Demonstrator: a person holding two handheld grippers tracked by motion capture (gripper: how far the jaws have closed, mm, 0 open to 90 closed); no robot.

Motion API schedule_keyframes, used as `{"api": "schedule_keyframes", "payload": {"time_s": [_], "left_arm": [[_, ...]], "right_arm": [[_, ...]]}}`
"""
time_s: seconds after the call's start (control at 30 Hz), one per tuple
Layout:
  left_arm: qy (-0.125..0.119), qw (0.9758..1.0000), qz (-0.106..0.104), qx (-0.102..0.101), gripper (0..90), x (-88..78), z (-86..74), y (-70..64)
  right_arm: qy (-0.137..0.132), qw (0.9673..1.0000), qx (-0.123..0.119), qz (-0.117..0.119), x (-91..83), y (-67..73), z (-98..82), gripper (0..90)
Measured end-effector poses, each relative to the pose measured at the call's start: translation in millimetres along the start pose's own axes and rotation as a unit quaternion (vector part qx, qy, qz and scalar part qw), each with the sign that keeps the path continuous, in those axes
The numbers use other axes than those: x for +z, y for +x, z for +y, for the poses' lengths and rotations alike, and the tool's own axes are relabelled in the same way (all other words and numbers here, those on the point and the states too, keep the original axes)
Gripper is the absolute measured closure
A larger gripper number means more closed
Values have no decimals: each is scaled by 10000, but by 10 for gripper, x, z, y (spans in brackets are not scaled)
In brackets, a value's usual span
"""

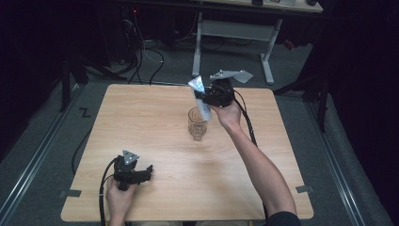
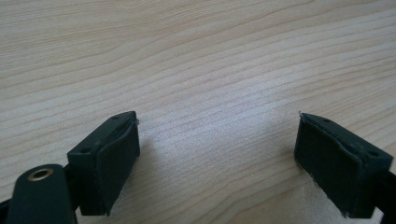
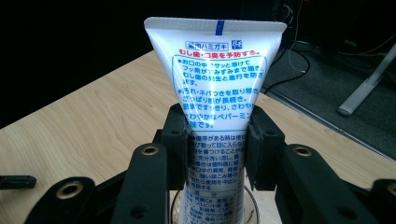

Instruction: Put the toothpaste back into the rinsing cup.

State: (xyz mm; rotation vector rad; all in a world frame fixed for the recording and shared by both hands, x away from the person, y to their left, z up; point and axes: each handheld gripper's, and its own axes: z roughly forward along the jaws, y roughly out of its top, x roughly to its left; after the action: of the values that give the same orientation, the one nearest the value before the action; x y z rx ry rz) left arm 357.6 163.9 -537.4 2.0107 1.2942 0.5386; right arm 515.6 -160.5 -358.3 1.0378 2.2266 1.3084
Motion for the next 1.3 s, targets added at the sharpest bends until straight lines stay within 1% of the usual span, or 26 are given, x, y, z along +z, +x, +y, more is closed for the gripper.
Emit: {"api": "schedule_keyframes", "payload": {"time_s": [0.2,0.37,0.4,0.63,1.0,1.07,1.3], "left_arm": [[-3,10000,-1,-3,144,0,0,0],[-4,10000,0,-4,144,1,0,0],[-2,10000,0,-2,145,0,0,0],[-4,10000,-2,-3,144,0,0,0],[-5,10000,-1,-3,144,0,0,0],[-5,10000,-2,-3,144,1,0,0],[-4,10000,-1,-1,144,0,0,1]], "right_arm": [[43,10000,-69,-39,82,37,13,651],[73,9999,-122,-80,115,42,6,649],[106,9998,-150,-118,133,40,0,648],[184,9995,-138,-213,181,27,-20,645],[294,9993,-132,-209,241,12,-94,644],[269,9994,-89,-196,248,12,-106,643],[245,9994,-164,-205,257,23,-114,641]]}}
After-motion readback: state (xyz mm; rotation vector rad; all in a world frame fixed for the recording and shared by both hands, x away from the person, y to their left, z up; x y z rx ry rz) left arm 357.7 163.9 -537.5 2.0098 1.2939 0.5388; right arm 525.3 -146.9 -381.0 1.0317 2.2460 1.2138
